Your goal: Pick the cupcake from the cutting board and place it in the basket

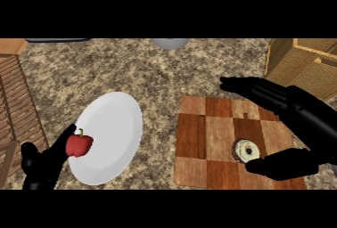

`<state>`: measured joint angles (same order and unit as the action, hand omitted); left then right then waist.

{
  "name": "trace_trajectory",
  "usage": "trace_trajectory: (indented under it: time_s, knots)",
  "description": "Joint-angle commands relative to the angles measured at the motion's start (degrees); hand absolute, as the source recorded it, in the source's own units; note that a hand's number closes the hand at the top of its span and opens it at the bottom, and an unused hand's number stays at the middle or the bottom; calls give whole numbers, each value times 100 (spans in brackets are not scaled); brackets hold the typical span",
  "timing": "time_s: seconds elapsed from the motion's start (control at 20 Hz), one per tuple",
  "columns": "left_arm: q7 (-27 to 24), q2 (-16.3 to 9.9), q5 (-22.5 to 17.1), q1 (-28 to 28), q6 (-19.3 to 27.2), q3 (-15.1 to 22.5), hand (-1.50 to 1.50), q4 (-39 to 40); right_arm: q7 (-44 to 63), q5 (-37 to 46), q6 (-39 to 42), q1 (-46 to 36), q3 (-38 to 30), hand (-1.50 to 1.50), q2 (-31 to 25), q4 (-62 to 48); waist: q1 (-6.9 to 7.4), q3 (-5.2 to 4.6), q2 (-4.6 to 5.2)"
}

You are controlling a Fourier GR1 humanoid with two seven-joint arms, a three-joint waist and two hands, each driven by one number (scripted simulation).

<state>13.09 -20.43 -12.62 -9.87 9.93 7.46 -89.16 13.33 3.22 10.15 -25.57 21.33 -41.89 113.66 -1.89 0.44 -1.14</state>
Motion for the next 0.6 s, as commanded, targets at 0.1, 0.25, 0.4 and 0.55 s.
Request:
trace_trajectory:
  time_s: [0.1,0.25,0.4,0.55]
  knots:
    - [202,158,96,56,-7,172,0,579,967,-799,1379,-825,-826,-150,-1342,522,-27,-70,79]
    - [153,69,90,-197,-74,140,0,432,1003,-1500,2237,-833,-1115,-150,-1986,299,17,-62,77]
    - [173,88,57,-4,-160,152,0,443,1184,-2151,3066,-1132,-1164,-150,-2464,-63,77,-69,107]
    - [103,108,-28,-102,-284,125,0,475,1116,-2459,3643,-1128,-1385,-150,-2898,-132,113,-60,104]
